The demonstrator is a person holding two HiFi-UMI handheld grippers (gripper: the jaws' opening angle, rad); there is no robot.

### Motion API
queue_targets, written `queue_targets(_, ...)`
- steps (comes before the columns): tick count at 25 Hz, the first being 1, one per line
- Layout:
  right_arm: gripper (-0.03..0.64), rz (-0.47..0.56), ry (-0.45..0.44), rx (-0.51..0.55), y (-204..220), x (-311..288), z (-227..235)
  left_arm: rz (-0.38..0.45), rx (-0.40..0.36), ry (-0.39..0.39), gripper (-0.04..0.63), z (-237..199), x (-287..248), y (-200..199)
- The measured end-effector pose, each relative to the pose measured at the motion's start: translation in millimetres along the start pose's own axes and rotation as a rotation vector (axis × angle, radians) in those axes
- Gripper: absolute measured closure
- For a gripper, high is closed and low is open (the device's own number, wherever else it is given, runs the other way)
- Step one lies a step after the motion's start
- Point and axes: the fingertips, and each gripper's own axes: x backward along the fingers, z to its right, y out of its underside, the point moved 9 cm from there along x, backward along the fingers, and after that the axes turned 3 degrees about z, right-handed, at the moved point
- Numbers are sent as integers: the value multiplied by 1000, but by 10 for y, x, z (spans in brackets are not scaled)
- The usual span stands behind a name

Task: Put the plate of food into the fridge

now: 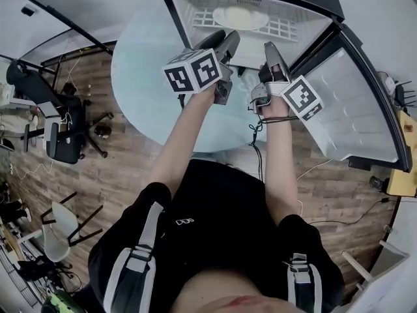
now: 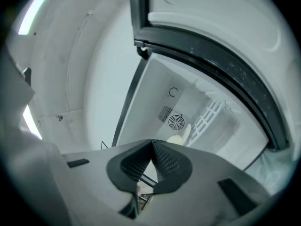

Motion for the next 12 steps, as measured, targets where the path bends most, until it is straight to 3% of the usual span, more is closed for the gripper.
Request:
queue_targets(5, 616, -43, -14, 286, 48, 326, -229, 54, -208, -28, 538, 331, 357, 153)
queue_targets(9, 615, -55, -36, 504, 105, 653, -436, 106, -284, -46, 604, 556, 666, 334)
queue_targets(12, 615, -65, -44, 626, 149, 911, -566, 148, -348, -35, 604, 759, 895, 466)
